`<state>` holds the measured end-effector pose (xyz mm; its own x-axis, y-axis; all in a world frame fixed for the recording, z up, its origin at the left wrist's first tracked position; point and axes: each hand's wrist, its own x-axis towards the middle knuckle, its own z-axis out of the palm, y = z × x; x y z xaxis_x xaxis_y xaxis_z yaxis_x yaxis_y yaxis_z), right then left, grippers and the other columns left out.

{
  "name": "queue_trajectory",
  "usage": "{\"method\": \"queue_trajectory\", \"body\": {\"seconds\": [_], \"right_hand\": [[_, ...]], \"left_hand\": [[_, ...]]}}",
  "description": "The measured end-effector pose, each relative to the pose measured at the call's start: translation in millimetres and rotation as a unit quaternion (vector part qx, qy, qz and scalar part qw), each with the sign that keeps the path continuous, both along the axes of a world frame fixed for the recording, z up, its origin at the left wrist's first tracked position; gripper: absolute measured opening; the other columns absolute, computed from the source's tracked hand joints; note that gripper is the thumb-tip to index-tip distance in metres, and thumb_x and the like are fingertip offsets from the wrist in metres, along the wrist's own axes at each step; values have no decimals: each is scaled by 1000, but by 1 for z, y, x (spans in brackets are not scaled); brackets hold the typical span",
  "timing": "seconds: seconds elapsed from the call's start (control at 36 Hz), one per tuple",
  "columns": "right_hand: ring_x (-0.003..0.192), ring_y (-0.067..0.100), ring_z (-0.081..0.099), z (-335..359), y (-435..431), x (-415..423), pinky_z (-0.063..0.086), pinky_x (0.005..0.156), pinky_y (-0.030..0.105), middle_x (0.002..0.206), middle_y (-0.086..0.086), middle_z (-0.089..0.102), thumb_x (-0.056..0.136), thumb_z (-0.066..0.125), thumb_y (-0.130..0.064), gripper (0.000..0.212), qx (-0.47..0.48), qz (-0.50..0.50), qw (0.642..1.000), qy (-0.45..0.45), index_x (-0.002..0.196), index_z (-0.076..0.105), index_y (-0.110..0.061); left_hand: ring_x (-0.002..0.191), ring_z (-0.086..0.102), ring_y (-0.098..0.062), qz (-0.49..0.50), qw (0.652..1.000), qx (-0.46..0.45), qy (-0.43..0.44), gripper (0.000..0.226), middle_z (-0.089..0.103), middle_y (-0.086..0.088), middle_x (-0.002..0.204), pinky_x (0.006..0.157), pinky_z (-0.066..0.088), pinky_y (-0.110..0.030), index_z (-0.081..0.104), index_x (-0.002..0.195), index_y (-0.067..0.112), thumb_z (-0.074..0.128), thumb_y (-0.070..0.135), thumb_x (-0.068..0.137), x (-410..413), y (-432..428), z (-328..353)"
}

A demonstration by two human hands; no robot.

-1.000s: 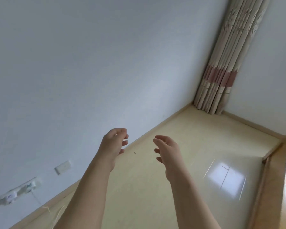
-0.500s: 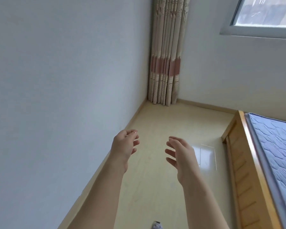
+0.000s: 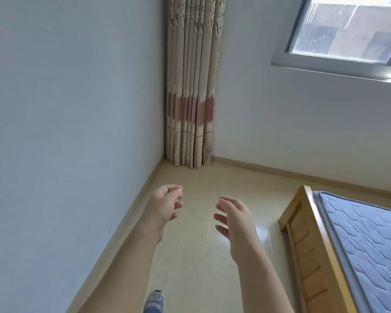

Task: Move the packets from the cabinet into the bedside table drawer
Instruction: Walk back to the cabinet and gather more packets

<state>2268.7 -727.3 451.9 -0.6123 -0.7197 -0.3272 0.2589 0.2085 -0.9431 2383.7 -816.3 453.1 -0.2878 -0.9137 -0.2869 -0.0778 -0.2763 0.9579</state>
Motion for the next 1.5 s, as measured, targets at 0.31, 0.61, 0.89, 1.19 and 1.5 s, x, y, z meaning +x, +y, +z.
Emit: {"method": "queue_trajectory", "body": {"seconds": [0.31,0.61,0.89,1.19,1.5], "right_hand": [[82,16,56,20,-204,-150,44,70,28,94,-1,59,94,51,-16,12,-33,-90,995,3,89,60,-24],[81,14,57,-6,-285,-333,46,71,28,97,-1,60,94,50,-16,13,-19,-190,981,-39,89,59,-24],[75,11,54,13,-337,-577,42,65,25,90,-1,58,94,50,-18,10,-22,-223,975,-3,89,57,-23],[74,11,56,-10,-364,-797,42,64,25,92,0,58,95,50,-18,13,10,-313,950,-8,86,57,-23],[82,13,58,1,-402,-1038,45,68,26,98,-3,60,95,50,-21,12,-2,-439,898,13,87,57,-26]], "left_hand": [[80,56,-11,-93,994,-62,10,16,57,3,91,68,43,-25,58,84,25,50,17,95,-170,-221,20],[83,56,-13,-229,972,-35,-27,16,56,5,91,72,43,-28,57,86,25,47,19,97,-390,-312,-2],[85,56,-16,-274,961,-35,-19,15,55,4,95,68,42,-27,56,88,24,46,20,98,-643,-363,16],[82,57,-15,-346,938,-13,-21,15,57,3,92,71,43,-29,58,87,24,47,19,97,-881,-409,-3],[79,58,-8,-488,871,-55,-6,15,61,5,94,69,44,-24,57,87,25,47,18,96,-1157,-437,18]]}}
